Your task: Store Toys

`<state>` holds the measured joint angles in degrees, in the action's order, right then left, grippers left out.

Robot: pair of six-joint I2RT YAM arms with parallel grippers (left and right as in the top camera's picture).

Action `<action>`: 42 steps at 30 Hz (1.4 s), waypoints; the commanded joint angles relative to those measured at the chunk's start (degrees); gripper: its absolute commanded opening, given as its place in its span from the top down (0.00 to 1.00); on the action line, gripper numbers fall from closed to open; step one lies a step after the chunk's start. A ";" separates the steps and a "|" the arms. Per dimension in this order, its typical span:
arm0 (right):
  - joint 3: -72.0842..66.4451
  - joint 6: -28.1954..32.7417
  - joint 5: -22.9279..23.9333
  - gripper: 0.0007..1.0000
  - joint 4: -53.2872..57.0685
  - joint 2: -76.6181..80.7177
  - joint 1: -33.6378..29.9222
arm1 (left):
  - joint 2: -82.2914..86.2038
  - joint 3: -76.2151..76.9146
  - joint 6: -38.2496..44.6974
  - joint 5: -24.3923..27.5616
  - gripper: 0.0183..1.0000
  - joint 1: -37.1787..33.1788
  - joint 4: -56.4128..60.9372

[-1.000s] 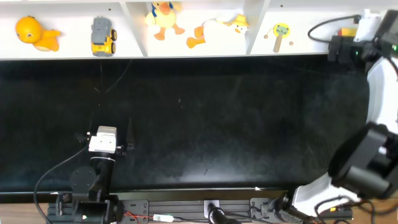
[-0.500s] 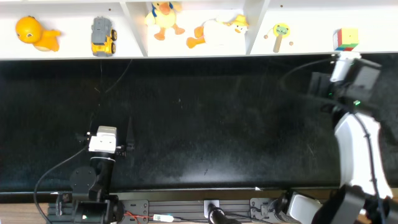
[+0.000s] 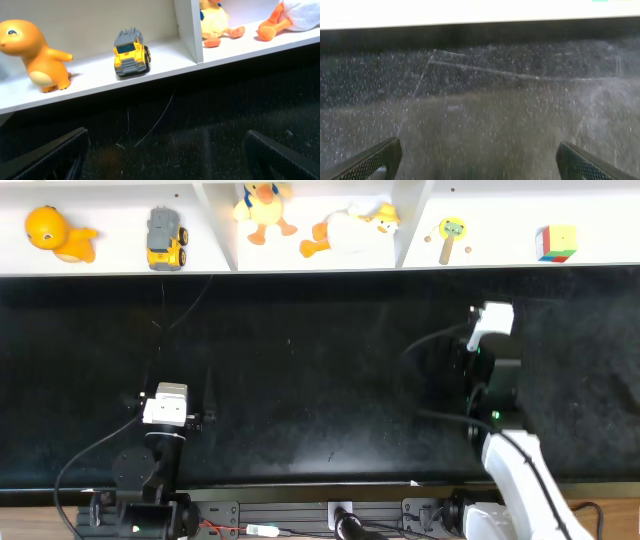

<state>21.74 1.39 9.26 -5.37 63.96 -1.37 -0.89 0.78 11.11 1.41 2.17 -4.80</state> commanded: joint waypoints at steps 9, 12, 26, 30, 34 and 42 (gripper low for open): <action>-8.83 -2.29 0.66 0.00 18.40 -25.42 2.67 | 0.72 -0.33 0.85 -0.46 0.00 0.20 -0.04; -10.03 -2.29 0.66 0.00 22.21 -30.01 3.96 | 0.72 -0.33 0.85 -0.46 0.00 0.20 -0.04; -21.57 -2.29 0.61 0.00 8.72 -44.44 3.89 | 0.72 -0.33 0.85 -0.46 0.00 0.20 -0.04; -21.49 -2.29 0.44 0.00 8.76 -47.17 3.91 | 0.72 -0.33 0.87 -0.46 0.00 0.20 -0.04; -21.49 -2.29 0.46 0.00 8.81 -53.02 3.91 | 0.72 -0.33 0.85 -0.46 0.00 0.20 -0.04; -21.49 -2.29 0.46 0.00 8.90 -63.87 3.91 | 0.72 -0.33 0.87 -0.46 0.00 0.20 -0.04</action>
<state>1.04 -0.45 9.45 3.90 3.18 2.28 -0.89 0.75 11.11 1.43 2.17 -4.80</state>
